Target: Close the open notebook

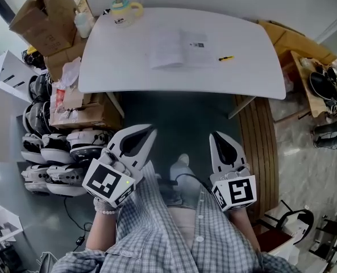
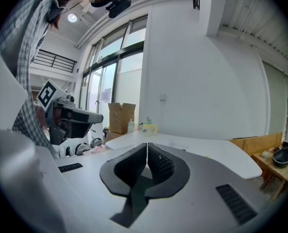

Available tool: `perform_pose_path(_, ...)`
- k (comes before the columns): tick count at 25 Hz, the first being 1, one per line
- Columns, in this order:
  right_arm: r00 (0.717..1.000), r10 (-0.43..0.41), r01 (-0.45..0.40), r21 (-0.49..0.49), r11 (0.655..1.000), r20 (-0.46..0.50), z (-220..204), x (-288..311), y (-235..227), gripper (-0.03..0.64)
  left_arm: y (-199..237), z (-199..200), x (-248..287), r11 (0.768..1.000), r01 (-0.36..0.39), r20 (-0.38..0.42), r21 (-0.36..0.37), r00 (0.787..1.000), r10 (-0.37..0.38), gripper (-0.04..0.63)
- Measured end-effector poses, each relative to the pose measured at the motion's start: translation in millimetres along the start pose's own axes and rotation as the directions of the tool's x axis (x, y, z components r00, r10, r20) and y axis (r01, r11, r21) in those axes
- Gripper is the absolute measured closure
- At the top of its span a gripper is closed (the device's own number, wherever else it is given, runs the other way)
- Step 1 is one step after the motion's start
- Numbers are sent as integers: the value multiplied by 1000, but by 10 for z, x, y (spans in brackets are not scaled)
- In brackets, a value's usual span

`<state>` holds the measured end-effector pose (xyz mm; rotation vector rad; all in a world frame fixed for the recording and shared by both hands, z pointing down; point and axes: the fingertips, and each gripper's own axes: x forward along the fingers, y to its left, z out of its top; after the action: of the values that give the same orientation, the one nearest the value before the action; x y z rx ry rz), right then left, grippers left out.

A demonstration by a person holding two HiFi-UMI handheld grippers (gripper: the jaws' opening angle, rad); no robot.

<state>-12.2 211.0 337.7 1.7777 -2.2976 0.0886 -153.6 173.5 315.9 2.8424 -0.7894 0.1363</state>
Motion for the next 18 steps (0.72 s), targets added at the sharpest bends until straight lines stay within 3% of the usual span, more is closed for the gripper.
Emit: perform_pose_path(18, 991, 133, -132, -32, 991, 28, 57, 350, -921, 594, -106, 232, 877, 993, -119, 25, 3, 993, 119, 589)
